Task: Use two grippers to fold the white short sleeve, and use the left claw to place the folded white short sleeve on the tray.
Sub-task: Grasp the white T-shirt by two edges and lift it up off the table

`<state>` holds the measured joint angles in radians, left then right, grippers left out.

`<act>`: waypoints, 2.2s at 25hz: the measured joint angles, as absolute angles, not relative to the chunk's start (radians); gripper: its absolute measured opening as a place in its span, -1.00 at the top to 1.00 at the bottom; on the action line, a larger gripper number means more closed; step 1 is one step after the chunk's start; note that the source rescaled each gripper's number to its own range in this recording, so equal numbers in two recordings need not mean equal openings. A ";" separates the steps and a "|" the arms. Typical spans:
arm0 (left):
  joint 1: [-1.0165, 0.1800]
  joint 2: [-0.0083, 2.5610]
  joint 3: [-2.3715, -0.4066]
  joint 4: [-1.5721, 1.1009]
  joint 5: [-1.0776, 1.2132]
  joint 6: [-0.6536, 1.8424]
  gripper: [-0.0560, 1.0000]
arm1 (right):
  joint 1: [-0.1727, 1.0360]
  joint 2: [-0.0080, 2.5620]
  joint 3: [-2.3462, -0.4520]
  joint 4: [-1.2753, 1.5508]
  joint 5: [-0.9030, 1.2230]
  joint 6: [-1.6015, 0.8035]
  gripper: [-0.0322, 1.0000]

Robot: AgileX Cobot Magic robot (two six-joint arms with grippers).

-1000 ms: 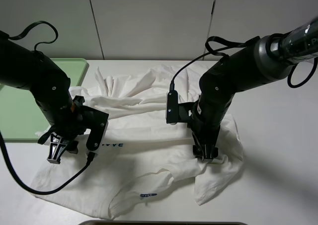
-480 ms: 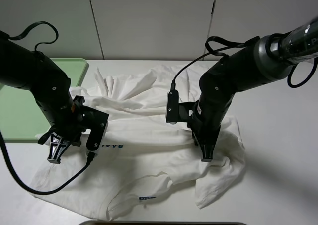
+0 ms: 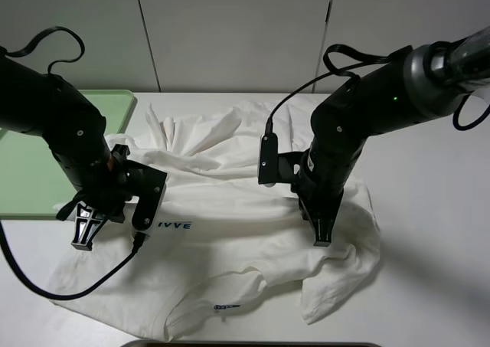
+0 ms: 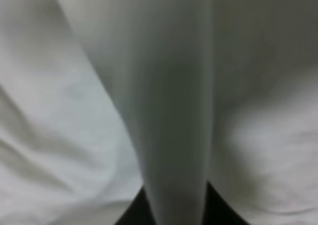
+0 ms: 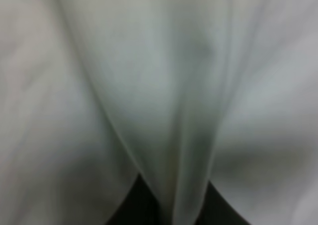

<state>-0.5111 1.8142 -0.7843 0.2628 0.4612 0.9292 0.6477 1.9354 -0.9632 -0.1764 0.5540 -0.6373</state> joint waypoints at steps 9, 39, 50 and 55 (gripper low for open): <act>-0.511 1.665 -0.784 0.263 0.529 0.929 0.89 | 0.648 1.807 -0.964 -0.176 0.595 -0.636 0.85; -0.514 1.071 -0.906 0.308 0.636 0.919 0.89 | 0.648 1.141 -0.964 -0.172 0.655 -0.599 0.85; -0.519 1.071 -1.228 0.287 0.781 0.863 0.89 | 0.648 1.100 -1.144 -0.172 0.835 -0.565 0.85; -0.520 1.073 -1.333 0.273 0.818 0.837 0.89 | 0.649 1.100 -1.321 -0.168 0.979 -0.532 0.85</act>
<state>-0.5197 1.0735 -1.3334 0.2726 0.8177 0.8370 0.6486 1.0999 -1.3212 -0.1677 0.9792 -0.5321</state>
